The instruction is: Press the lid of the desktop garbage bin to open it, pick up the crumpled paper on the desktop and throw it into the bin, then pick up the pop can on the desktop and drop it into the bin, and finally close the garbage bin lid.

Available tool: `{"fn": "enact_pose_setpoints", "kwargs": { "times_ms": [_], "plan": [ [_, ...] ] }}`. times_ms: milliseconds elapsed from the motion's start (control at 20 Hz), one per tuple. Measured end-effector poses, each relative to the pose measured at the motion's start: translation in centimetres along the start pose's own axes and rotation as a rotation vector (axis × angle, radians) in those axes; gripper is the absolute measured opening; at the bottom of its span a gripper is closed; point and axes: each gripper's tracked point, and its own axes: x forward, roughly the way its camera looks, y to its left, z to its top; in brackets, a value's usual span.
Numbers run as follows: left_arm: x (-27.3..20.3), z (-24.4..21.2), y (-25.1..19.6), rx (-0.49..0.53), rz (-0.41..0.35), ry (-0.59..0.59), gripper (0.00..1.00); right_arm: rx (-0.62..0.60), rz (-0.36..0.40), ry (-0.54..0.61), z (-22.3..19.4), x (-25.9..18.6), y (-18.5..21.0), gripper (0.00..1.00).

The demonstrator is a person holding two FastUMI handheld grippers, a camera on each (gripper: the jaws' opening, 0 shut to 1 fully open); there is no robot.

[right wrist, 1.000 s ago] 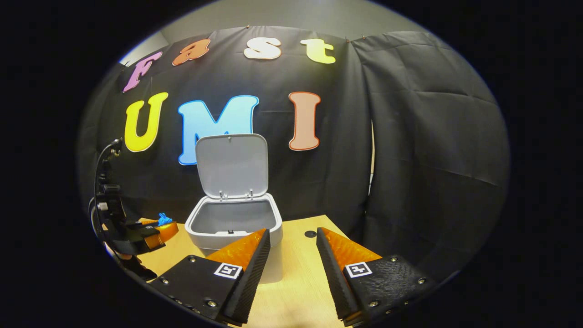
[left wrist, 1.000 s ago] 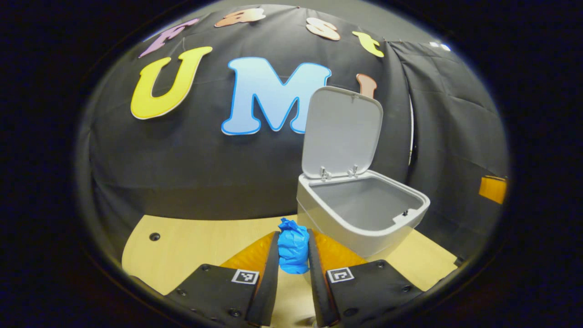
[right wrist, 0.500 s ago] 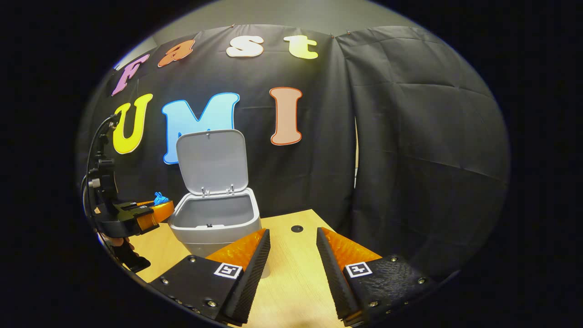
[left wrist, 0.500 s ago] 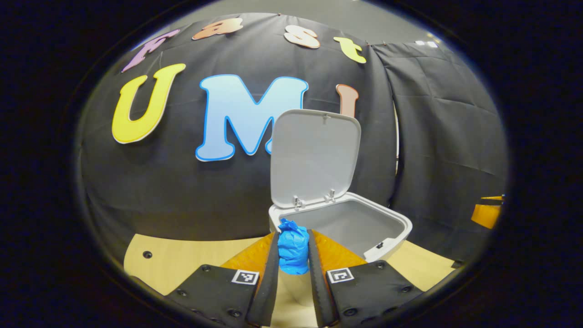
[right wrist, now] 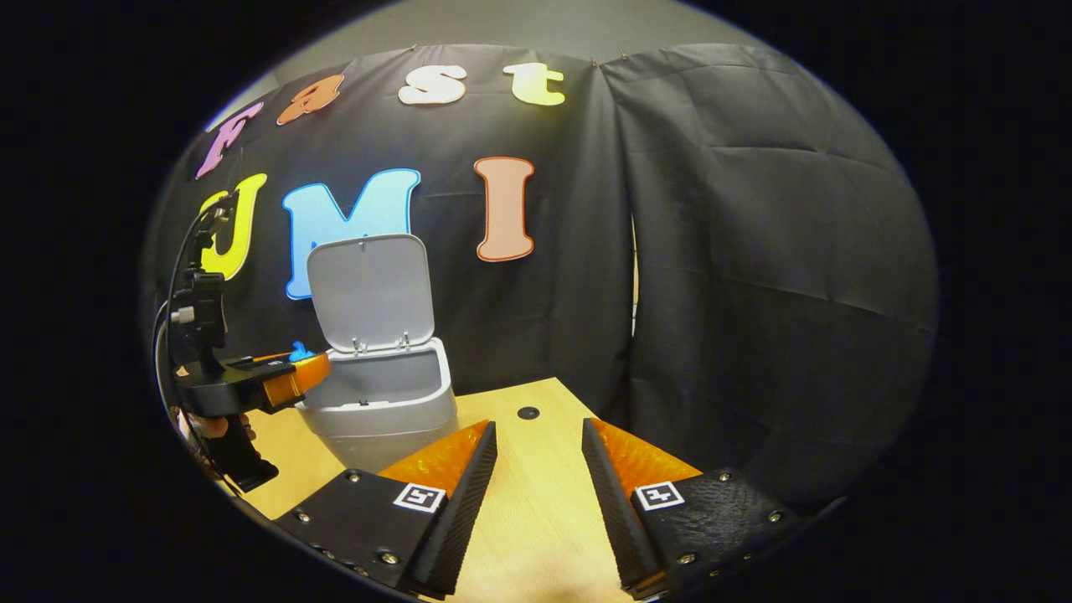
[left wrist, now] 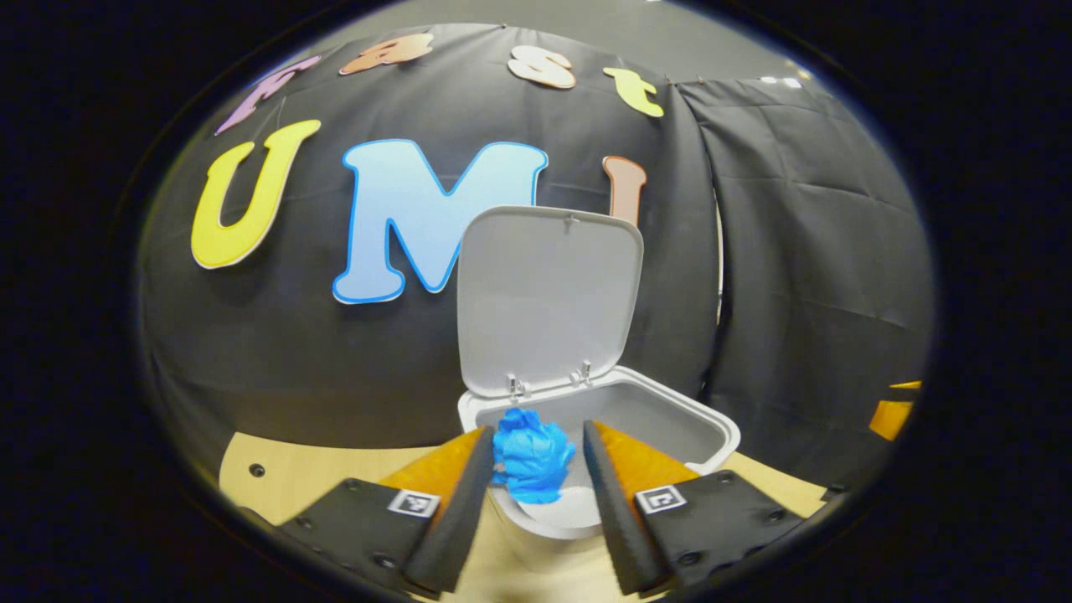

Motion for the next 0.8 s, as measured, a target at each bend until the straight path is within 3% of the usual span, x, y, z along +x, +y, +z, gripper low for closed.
{"fn": "enact_pose_setpoints", "kwargs": {
  "times_ms": [100, 350, 800],
  "plan": [
    [0.0, 0.0, -0.1, -0.007, 0.001, -0.001, 0.86, 0.003, -0.007, 0.004, -0.3, -0.2, -0.3, 0.68],
    [-0.5, 0.2, 0.4, -0.007, 0.014, -0.007, 0.89, 0.012, 0.016, 0.015, -0.7, -0.5, 0.5, 0.68],
    [-4.6, 0.8, 6.0, -0.002, 0.127, -0.028, 0.89, -0.037, 0.214, 0.059, -3.0, -0.2, 8.5, 0.68]
  ]
}}
